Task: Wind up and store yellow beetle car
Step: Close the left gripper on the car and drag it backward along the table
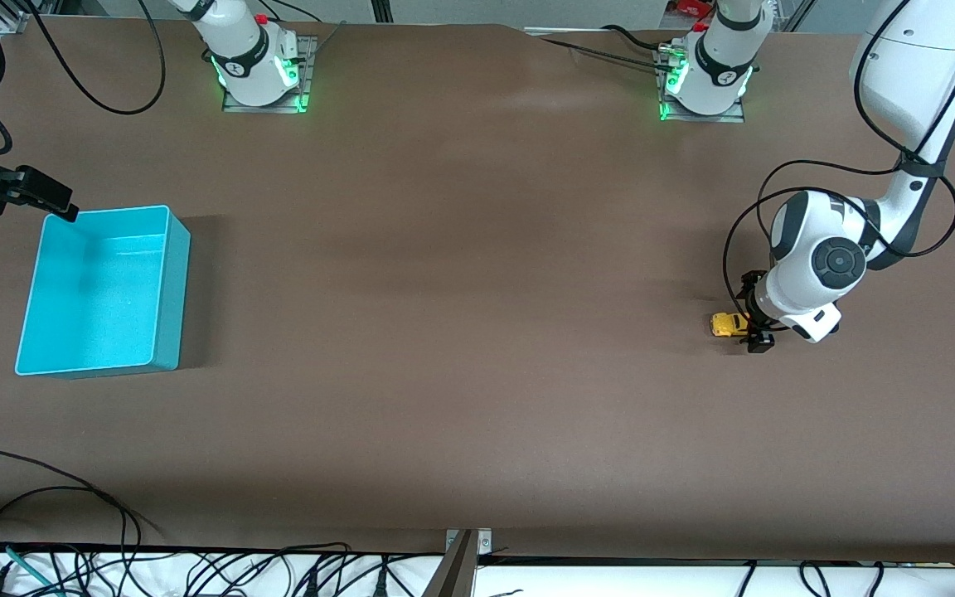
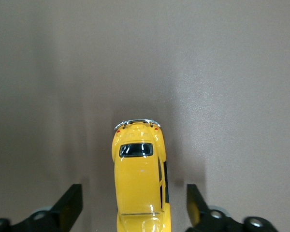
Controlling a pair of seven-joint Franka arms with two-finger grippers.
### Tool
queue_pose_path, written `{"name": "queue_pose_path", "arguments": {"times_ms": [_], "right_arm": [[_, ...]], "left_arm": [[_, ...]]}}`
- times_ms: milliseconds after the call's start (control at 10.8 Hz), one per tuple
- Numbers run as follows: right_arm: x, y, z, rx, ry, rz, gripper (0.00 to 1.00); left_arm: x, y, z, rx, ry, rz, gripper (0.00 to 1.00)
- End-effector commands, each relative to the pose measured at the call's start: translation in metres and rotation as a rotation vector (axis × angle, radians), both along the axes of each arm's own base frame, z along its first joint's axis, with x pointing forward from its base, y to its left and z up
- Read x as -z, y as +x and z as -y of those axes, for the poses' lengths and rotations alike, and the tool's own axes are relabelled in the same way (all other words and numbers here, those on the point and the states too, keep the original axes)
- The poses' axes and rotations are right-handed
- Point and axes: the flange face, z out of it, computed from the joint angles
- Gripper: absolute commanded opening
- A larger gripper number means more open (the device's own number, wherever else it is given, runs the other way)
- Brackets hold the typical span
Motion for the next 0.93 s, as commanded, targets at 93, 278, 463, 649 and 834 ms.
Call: {"name": "queue_pose_path", "arguments": {"times_ms": [93,278,463,649,834], "right_arm": [[-0.006,-0.001,-0.002,-0.005,0.008,-0.003,1.0],[-0.005,-0.001,-0.003,-0.007,0.008,-0.004,1.0],[-0.005,-0.001,-0.004,-0.008,0.008,-0.006,1.0],[-0.005,-0.001,-0.004,-0.01,0.008,-0.006,1.0],[-0.005,-0.001,-0.004,-0.01,0.008,-0.006,1.0]], "left_arm": [[0.0,0.004,0.0,0.006,0.021,0.014,0.0],[-0.003,0.005,0.0,0.004,0.022,0.019,0.0],[-0.025,0.014,0.013,-0.014,0.025,0.054,0.0],[-0.035,0.011,0.062,0.007,-0.001,0.06,0.0],[-0.03,0.003,0.103,0.003,-0.01,0.054,0.0]]}}
